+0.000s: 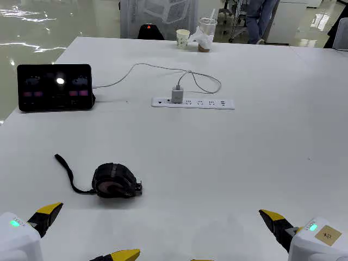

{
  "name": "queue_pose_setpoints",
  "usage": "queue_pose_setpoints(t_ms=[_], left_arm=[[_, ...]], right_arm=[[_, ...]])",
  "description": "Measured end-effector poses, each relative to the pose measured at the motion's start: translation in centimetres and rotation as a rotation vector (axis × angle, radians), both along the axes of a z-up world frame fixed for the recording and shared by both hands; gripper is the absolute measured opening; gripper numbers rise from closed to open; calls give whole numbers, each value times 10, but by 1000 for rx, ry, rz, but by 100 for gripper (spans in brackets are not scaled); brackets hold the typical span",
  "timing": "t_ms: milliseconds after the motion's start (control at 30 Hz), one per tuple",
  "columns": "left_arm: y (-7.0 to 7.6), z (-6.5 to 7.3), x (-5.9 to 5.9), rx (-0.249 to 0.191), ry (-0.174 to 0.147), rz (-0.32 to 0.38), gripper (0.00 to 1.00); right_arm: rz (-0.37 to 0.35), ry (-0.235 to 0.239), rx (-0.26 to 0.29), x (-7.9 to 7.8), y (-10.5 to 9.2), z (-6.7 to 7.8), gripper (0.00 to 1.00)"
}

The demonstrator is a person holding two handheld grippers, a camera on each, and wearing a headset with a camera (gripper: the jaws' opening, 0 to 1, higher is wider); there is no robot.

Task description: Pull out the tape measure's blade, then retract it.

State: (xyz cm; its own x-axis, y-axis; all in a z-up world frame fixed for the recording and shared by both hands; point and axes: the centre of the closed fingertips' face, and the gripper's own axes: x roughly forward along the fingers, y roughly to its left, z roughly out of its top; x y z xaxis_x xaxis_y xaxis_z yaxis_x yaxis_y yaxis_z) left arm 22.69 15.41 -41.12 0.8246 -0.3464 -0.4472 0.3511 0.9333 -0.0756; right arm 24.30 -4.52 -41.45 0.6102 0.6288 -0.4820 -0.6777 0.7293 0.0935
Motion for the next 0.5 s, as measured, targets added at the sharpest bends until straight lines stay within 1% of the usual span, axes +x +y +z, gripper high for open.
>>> queue_pose_setpoints(t_ms=[500], left_arm=[[0, 0, 0, 3, 0, -4, 99]], right_arm=[[-2, -3, 2, 1, 0, 0, 97]])
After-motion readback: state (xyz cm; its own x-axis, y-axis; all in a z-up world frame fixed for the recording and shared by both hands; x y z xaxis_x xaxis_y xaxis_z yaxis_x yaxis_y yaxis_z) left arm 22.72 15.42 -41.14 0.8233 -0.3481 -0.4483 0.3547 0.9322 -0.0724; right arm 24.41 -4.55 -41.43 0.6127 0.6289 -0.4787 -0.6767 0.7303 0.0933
